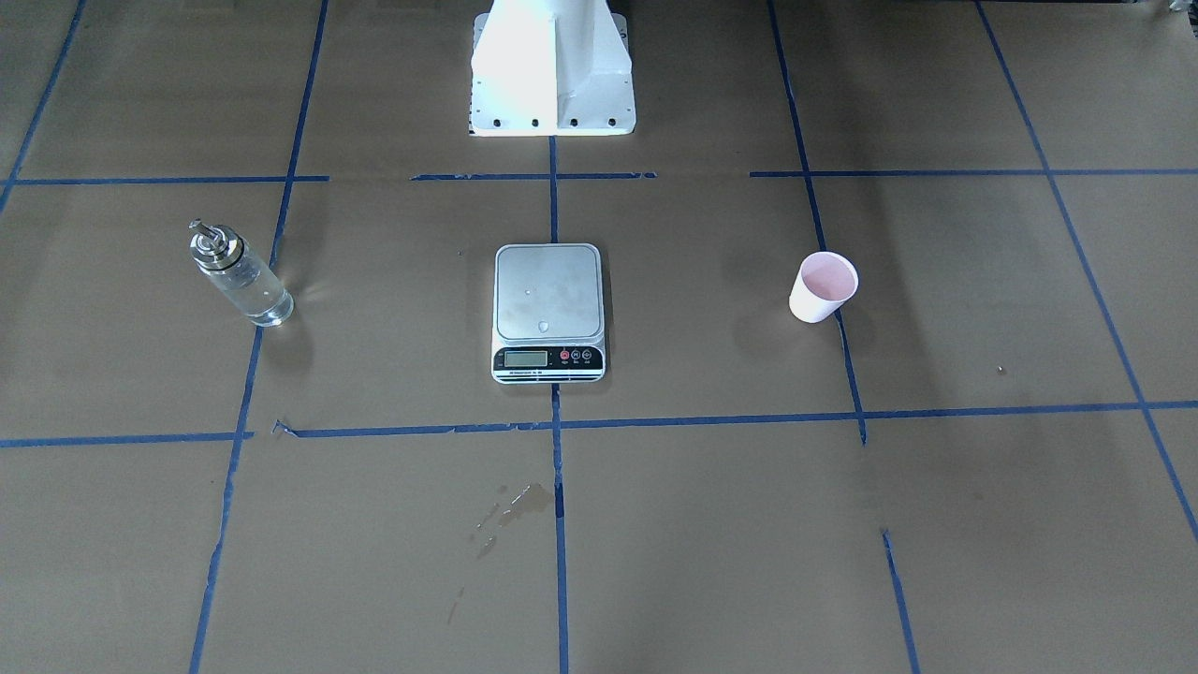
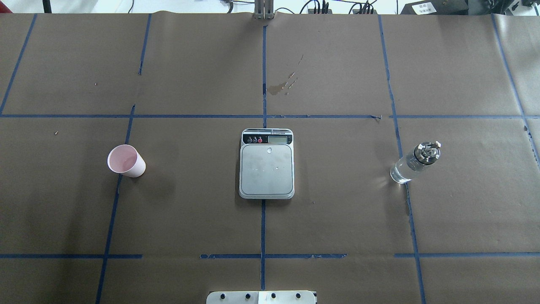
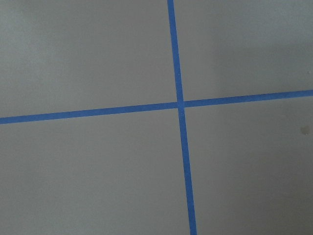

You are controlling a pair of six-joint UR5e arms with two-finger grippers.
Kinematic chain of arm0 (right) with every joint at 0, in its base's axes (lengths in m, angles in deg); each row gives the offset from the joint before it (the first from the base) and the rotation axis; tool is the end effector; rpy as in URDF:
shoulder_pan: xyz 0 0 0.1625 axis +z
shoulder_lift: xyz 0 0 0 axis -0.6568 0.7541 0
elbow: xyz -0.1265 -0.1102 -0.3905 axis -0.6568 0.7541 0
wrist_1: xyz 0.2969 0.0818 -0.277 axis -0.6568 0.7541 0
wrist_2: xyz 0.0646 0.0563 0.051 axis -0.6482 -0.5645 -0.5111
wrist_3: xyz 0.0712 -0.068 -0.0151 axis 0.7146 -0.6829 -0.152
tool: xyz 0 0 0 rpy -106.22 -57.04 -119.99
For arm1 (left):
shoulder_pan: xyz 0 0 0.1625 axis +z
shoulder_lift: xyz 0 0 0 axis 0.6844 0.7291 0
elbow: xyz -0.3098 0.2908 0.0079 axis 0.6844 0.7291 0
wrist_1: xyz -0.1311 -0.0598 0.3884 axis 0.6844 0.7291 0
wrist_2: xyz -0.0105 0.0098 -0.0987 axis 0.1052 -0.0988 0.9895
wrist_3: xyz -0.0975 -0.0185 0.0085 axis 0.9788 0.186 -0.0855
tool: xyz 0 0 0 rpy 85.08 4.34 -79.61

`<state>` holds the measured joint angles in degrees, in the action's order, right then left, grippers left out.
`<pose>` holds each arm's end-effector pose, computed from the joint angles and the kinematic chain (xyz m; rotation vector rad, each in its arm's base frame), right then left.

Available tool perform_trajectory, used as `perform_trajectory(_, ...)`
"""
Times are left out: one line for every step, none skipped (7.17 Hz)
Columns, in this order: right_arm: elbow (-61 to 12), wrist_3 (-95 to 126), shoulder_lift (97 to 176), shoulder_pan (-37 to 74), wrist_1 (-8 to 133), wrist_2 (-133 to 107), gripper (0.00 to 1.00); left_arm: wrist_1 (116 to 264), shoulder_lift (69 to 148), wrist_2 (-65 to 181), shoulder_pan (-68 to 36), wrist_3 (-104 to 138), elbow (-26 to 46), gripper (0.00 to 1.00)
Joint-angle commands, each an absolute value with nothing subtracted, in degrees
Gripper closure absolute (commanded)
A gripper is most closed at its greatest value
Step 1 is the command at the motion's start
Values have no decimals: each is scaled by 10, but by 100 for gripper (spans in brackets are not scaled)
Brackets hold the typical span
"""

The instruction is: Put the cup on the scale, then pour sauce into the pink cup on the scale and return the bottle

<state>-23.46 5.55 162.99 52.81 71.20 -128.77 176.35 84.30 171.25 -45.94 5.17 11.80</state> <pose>0.0880 -0.4396 0.6809 -0.0183 -0.8552 0.1668 -0.0559 -0.4697 0.6499 0.1525 0.7868 0.0413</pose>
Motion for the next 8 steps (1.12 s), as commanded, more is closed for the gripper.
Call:
perform_trajectory(-237,56,1627,528,712,-1285,0,1774,843,1713,-459,51,118,0)
perform_trajectory(-240,56,1627,528,712,-1286,0,1799,844,1713,-459,52,118,0)
perform_trajectory(-242,56,1627,528,711,-1289,0,1830,850,1715,-458,53,122,0)
perform_trajectory(-246,57,1627,528,711,-1289,0,1836,864,1720,-428,54,142,0)
perform_trajectory(-247,58,1627,528,711,-1289,0,1837,866,1717,-392,55,196,0)
perform_trajectory(-247,58,1627,528,711,-1289,0,1847,875,1715,-357,54,235,0)
perform_trajectory(-247,57,1628,528,711,-1289,0,1863,889,1714,-316,56,250,0)
perform_trajectory(-252,57,1628,528,711,-1291,0,1889,906,1720,-287,84,244,0)
